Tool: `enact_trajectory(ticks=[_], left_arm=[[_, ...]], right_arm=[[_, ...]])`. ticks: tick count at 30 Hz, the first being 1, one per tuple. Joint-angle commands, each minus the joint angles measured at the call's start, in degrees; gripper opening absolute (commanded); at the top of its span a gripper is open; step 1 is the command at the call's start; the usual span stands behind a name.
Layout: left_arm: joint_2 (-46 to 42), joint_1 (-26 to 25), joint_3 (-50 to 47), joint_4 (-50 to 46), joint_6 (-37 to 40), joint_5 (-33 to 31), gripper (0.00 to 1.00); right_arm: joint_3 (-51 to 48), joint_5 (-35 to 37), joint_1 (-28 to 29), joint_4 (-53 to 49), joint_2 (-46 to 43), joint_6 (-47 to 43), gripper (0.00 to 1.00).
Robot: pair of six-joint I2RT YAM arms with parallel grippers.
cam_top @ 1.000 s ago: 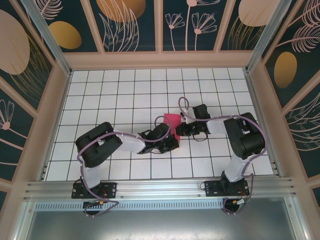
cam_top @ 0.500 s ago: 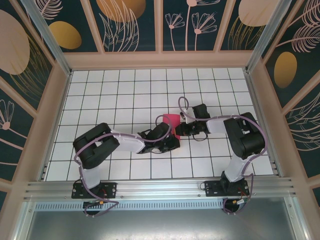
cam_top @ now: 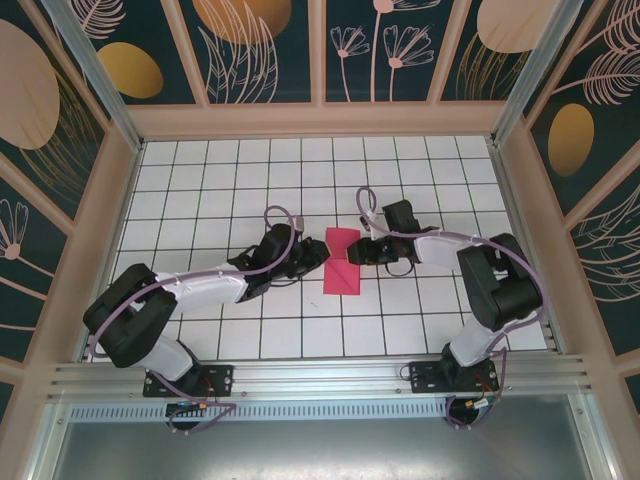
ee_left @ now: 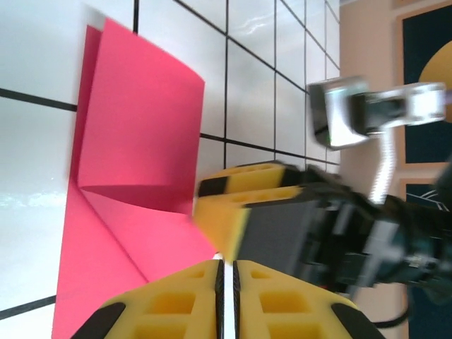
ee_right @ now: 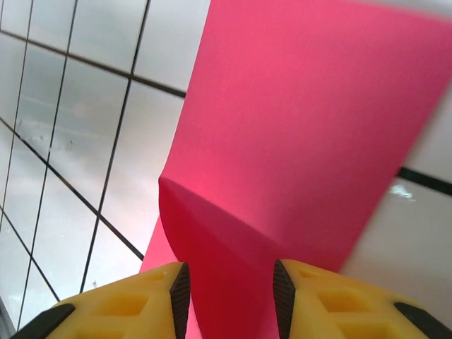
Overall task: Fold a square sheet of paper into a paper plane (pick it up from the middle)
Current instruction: Fold the triangle a second time at the center of the table.
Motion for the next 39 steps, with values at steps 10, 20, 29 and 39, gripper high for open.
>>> enact_trajectory(ticks=[10, 20, 29, 39], left_arm=[[14.49, 0.34, 9.54, 0.11, 3.36, 7.71, 0.11], [19.98, 0.43, 11.14, 1.14, 3.7, 8.53, 0.11], [21.3, 0.45, 11.82, 0.24, 4.76, 7.17, 0.11], [21.34, 0.5, 12.22, 0.28, 5.69, 7.59, 0.13]], right_arm=[[-7.66, 1.52, 0.44, -1.89, -21.63, 8.9, 0.29], [-13.96, 1.62, 10.67, 5.13, -21.39, 15.34, 0.14], [-12.12, 4.14, 10.64, 7.33, -11.2, 15.63, 0.12], [-15.0, 4.56, 8.51, 8.24, -6.17, 14.81, 0.12]])
